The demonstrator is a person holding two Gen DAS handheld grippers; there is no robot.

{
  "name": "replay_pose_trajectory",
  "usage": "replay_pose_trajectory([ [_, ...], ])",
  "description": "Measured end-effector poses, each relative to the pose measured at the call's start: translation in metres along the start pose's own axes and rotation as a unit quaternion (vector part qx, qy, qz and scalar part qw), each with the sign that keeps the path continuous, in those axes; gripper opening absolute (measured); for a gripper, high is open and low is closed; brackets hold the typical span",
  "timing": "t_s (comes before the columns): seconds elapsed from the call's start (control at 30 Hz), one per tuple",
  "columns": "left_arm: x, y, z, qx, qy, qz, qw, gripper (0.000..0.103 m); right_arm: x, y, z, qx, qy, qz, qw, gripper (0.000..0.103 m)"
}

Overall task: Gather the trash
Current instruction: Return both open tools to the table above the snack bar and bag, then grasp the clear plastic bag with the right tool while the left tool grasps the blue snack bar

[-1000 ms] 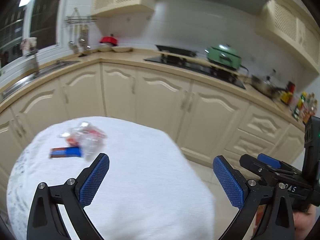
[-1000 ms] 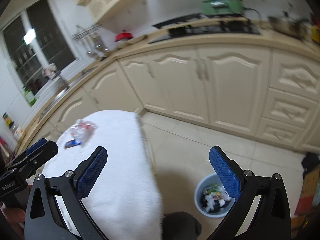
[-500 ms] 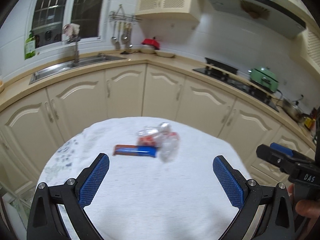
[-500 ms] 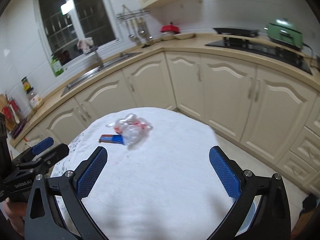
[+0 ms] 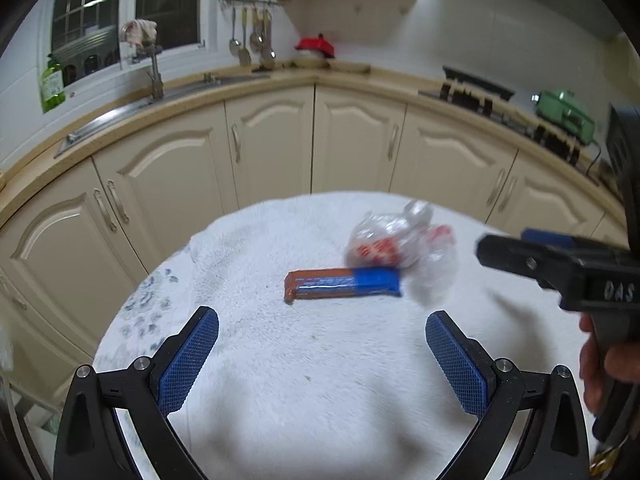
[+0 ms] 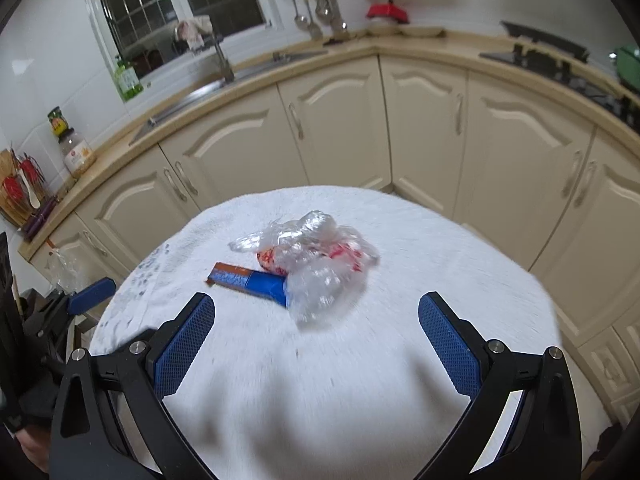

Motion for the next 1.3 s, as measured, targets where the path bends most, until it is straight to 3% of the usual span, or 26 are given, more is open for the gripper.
replay_pose_trajectory([
  [0.37, 0.026, 0.076, 0.031, 0.000, 0.021, 0.042, 0.9989, 0.102, 0.019, 0.092, 0.026, 0.000, -0.020, 0.050, 0.999, 0.099],
  [0.43, 0.032, 0.086, 0.033, 0.001, 0.026, 0.046, 0.9986, 0.102, 0.018, 0.098, 0.032, 0.024, -0.026, 0.053, 0.998, 0.086],
  [0.5, 0.033, 0.094, 0.034, -0.002, 0.029, 0.048, 0.9984, 0.102, 0.015, 0.099, 0.037, 0.021, -0.042, 0.052, 0.998, 0.051],
  [0.6, 0.039, 0.108, 0.033, -0.008, 0.038, 0.051, 0.9979, 0.102, 0.013, 0.097, 0.031, 0.029, -0.039, 0.050, 0.998, 0.043],
  [0.8, 0.047, 0.137, 0.023, -0.022, 0.083, 0.063, 0.9943, 0.102, 0.008, 0.079, 0.001, 0.015, -0.023, 0.038, 0.999, 0.042],
  [1.07, 0.050, 0.189, 0.007, -0.038, 0.171, 0.103, 0.9791, 0.101, -0.012, 0.054, -0.041, -0.002, 0.006, 0.040, 0.999, 0.042],
  [1.1, 0.050, 0.194, 0.007, -0.047, 0.176, 0.107, 0.9774, 0.099, -0.014, 0.051, -0.044, -0.003, 0.008, 0.040, 0.999, 0.042],
  [1.2, 0.052, 0.199, 0.007, -0.109, 0.160, 0.120, 0.9736, 0.066, -0.018, 0.046, -0.049, -0.001, 0.013, 0.041, 0.999, 0.042],
  [1.3, 0.052, 0.206, 0.007, -0.132, 0.160, 0.129, 0.9697, 0.045, -0.023, 0.042, -0.052, -0.002, 0.018, 0.041, 0.999, 0.042],
])
Point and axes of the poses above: each gripper's, at about its wrist camera, not at the fingertips, and y roughly the way its jaws point, z to its left, x to its top, the point moved 5 cm from there along y, roughly the way its jaws point, and after that the axes turned 15 degrees about -x, right-handed, at the moved point
